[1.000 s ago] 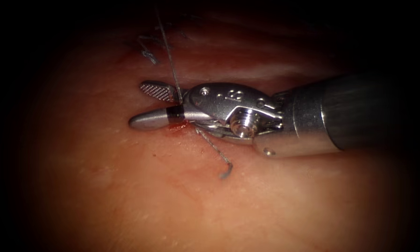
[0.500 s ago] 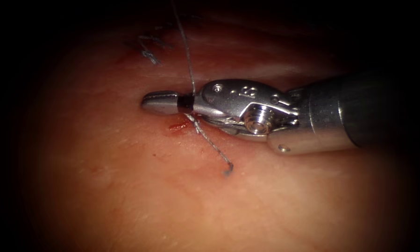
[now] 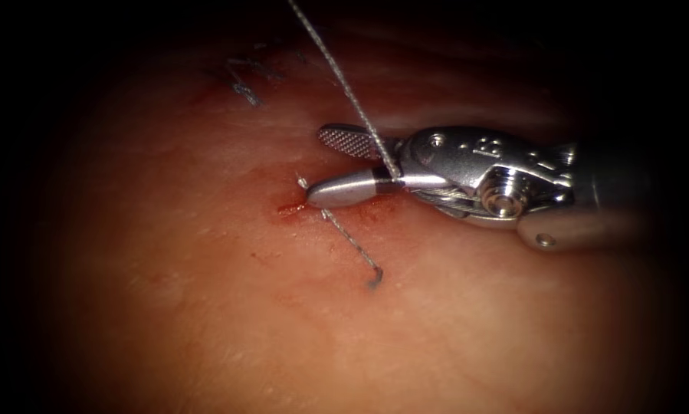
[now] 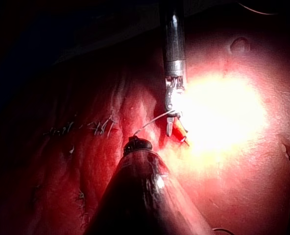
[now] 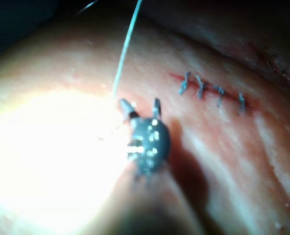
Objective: Wound Closure
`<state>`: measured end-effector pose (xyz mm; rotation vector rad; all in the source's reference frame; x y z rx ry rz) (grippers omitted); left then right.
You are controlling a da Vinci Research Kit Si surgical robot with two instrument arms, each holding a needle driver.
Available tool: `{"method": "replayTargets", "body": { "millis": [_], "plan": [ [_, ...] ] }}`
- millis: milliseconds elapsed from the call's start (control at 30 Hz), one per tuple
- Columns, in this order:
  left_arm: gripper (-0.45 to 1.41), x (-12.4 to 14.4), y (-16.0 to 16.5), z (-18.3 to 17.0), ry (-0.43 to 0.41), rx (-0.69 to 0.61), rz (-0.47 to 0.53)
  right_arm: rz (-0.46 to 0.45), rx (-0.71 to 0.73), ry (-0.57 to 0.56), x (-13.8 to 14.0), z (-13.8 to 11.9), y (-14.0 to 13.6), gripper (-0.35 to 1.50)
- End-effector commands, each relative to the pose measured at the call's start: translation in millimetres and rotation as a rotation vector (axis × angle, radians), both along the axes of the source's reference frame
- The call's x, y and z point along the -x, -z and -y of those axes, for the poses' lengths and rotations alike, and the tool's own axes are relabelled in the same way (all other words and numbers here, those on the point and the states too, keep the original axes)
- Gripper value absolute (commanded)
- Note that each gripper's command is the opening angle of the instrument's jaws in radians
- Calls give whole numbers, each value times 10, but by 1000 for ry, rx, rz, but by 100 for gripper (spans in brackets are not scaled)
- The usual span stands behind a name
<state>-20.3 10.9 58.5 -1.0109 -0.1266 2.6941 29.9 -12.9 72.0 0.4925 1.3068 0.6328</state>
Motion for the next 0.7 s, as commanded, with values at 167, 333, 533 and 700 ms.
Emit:
{"method": "replayTargets", "body": {
  "millis": [167, 333, 533, 700],
  "plan": [
    [-45, 2, -8, -2, 7, 11, -9, -4, 3, 8, 4, 6, -2, 147],
    [-45, 5, -25, -1, 16, 24, -21, 4, 17, 1, 11, 5, -3, 147],
    [-45, 14, -64, 5, 37, 41, -28, 32, 24, -28, 31, 2, -7, 147],
    [-45, 33, -116, 19, 43, 26, -19, 84, 28, -48, 62, -2, -11, 147]
  ]
}}
